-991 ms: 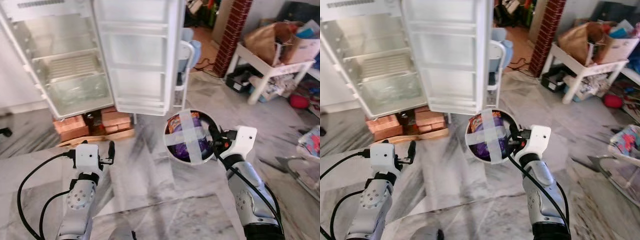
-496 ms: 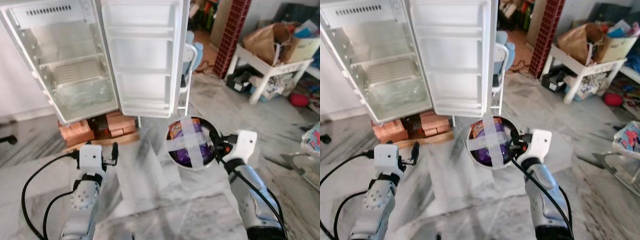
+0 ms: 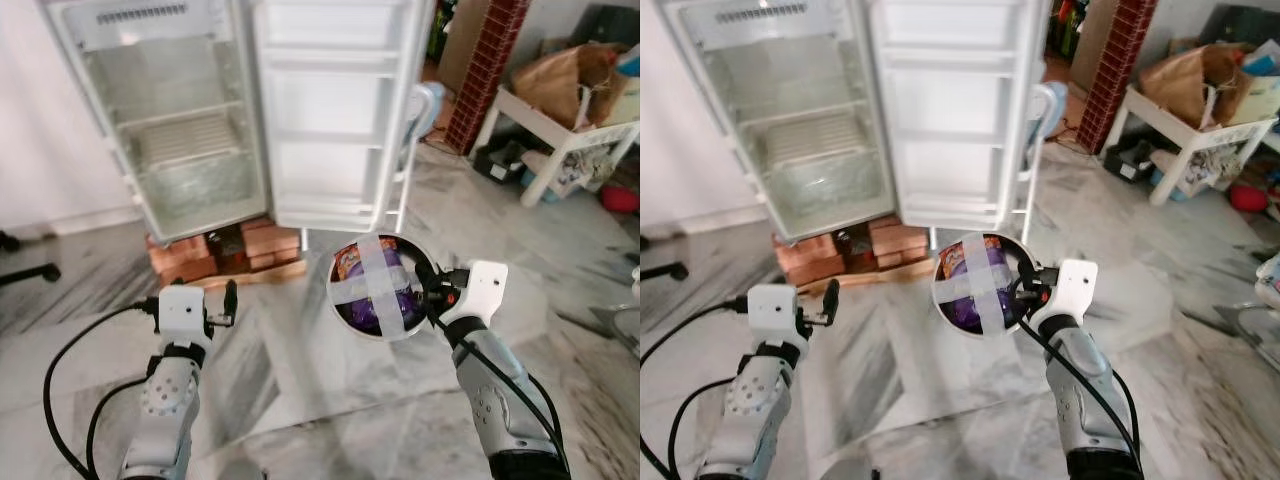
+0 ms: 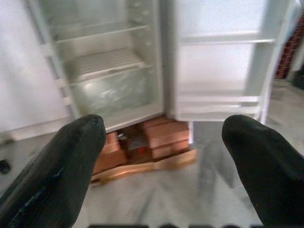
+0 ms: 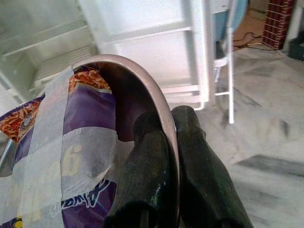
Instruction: Restocking fridge
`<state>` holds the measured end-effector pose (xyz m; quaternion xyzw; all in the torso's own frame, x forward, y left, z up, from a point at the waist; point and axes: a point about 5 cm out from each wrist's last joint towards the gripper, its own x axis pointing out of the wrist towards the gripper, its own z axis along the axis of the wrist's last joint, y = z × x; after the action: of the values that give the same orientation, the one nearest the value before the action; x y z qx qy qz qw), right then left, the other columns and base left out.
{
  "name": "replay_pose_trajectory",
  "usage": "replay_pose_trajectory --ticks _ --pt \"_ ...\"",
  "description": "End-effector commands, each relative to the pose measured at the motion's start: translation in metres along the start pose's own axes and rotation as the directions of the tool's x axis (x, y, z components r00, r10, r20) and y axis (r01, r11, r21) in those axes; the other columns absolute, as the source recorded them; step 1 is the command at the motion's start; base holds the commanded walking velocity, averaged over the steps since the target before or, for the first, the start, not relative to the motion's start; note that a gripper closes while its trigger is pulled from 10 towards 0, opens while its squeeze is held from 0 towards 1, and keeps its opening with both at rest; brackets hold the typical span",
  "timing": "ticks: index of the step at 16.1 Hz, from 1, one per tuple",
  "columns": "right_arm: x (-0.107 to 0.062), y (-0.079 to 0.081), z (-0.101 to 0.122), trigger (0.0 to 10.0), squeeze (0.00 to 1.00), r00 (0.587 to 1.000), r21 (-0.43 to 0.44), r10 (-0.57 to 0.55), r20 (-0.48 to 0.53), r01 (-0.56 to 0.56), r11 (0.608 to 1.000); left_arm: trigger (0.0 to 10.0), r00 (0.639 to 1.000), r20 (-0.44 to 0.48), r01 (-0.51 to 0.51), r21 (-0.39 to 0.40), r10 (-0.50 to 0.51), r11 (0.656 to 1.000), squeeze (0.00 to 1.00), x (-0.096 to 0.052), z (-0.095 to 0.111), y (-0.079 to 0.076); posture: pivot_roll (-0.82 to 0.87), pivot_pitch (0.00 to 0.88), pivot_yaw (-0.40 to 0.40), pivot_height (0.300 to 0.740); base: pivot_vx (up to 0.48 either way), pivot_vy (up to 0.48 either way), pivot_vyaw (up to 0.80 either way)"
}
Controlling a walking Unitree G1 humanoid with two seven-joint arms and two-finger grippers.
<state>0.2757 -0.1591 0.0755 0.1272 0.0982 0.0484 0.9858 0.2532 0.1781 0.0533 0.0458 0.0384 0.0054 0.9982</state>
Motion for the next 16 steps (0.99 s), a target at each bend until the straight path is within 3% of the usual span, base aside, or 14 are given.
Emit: replay_pose_trajectory --ticks 1,3,5,7,11,16 --pt "0.0036 0.0094 0.008 10.0 0.0 0.999 -0.028 0.017 0.046 -0.016 0.999 10.0 1.0 -0.001 -0.017 0.014 0.017 1.0 0.0 -0.0011 -0.0008 0.0072 0.09 0.041 -0.039 0.74 0.0 0.469 0.0" --pt "0.004 0.0114 0.0076 10.0 0.0 0.999 -0.033 0.045 0.032 -0.044 0.998 10.0 1.0 -0.002 -0.019 0.011 0.019 1.0 0.0 -0.0012 -0.0009 0.0078 0.1 0.043 -0.041 0.74 0.0 0.472 0.0" --pt "0.004 0.0117 0.0117 10.0 0.0 0.996 0.023 0.069 0.052 -0.071 0.997 10.0 1.0 -0.002 -0.015 0.01 0.015 1.0 0.0 -0.0032 -0.0014 0.0073 0.1 0.048 -0.04 0.74 0.0 0.397 0.0" --pt "0.0043 0.0125 0.0134 10.0 0.0 0.994 0.018 0.087 0.068 -0.088 0.996 10.0 1.0 0.013 0.015 0.033 -0.016 0.999 0.0 -0.0053 -0.0004 0.0061 0.11 0.049 -0.041 0.74 0.0 0.0 0.0" --pt "0.0045 0.0149 0.0151 10.0 0.0 0.991 0.012 0.104 0.079 -0.105 0.994 10.0 0.999 0.026 0.035 0.022 -0.035 0.999 0.0 -0.0061 0.0009 0.0051 0.1 0.052 -0.041 0.74 0.398 0.0 0.75" --pt "0.0047 0.0119 0.015 10.0 0.0 0.993 0.019 0.096 0.075 -0.097 0.995 10.0 0.999 0.028 0.042 0.017 -0.042 0.999 0.0 -0.0064 0.0006 0.0031 0.1 0.055 -0.044 0.74 0.465 0.0 0.0"
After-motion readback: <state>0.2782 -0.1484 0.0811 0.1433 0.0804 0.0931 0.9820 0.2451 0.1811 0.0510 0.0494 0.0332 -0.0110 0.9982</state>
